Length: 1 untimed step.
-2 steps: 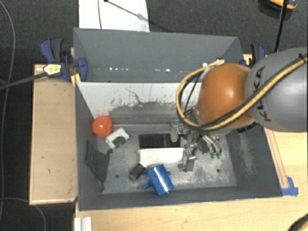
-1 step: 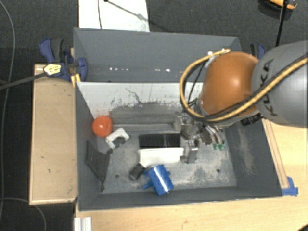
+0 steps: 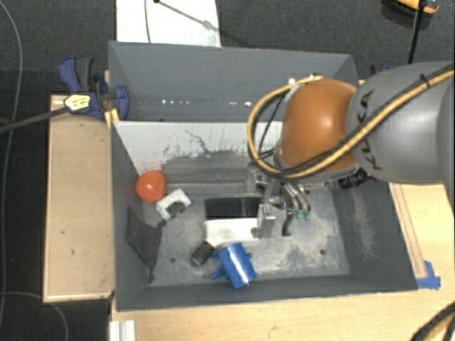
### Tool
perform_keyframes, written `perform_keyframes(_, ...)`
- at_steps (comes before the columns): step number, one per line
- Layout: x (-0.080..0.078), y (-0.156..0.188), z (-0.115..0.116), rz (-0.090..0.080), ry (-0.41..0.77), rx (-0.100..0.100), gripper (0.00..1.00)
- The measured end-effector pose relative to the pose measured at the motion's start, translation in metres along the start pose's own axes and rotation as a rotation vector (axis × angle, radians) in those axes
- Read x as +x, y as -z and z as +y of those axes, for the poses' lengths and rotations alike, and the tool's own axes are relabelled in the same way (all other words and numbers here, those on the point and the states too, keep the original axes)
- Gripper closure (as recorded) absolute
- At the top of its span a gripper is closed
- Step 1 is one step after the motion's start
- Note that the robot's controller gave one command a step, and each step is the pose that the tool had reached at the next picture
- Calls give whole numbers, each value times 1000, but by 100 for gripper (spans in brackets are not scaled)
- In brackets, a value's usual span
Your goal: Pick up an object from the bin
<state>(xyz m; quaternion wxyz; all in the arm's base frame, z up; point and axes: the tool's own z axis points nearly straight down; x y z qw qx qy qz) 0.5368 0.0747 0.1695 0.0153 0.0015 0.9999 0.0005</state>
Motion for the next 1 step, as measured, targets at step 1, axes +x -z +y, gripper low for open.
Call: perform_keyframes(1,-26,-53,24,-7,74,2,0)
